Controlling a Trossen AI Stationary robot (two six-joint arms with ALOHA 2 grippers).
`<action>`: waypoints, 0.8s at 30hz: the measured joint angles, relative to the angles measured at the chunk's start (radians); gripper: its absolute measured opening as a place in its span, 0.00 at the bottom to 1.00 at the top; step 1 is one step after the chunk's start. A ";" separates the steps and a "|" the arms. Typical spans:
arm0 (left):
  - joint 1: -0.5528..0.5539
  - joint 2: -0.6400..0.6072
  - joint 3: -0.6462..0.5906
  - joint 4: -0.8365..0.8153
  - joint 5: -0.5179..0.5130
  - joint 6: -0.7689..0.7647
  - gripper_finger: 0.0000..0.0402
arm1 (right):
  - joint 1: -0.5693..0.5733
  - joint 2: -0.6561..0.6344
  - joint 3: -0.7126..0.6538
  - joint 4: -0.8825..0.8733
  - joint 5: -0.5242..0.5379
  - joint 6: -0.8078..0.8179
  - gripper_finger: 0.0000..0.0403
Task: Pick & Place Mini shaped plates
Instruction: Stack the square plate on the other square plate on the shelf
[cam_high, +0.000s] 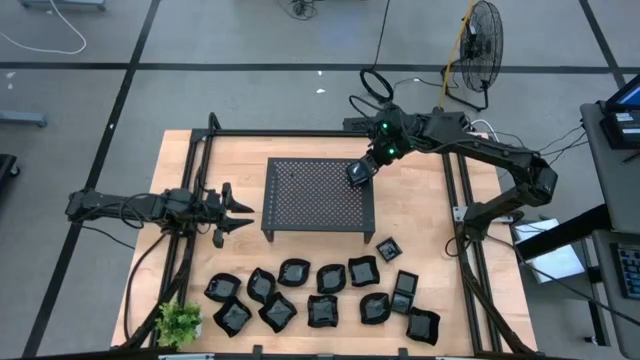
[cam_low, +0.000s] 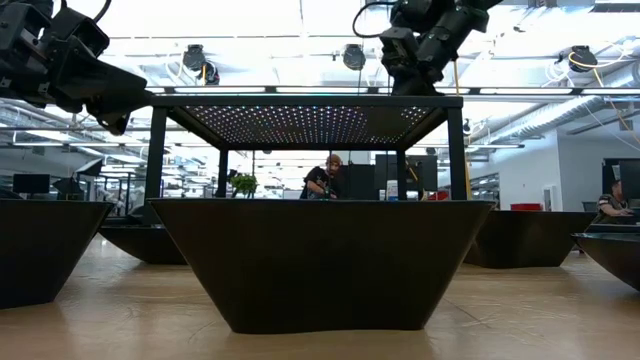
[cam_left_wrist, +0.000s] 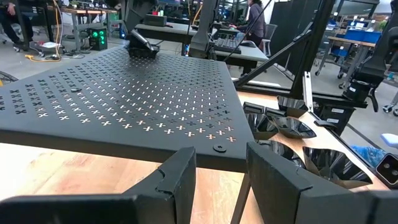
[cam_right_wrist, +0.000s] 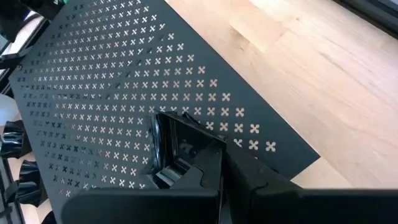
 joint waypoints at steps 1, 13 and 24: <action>0.000 0.000 0.000 0.000 0.000 0.000 0.36 | 0.000 0.000 -0.002 0.001 0.000 0.000 0.00; 0.000 0.000 0.000 0.000 0.000 0.000 0.36 | 0.000 0.000 -0.003 0.020 -0.002 0.000 0.06; 0.000 0.000 0.000 0.000 0.000 0.000 0.36 | 0.002 -0.057 -0.003 0.019 -0.010 -0.054 0.20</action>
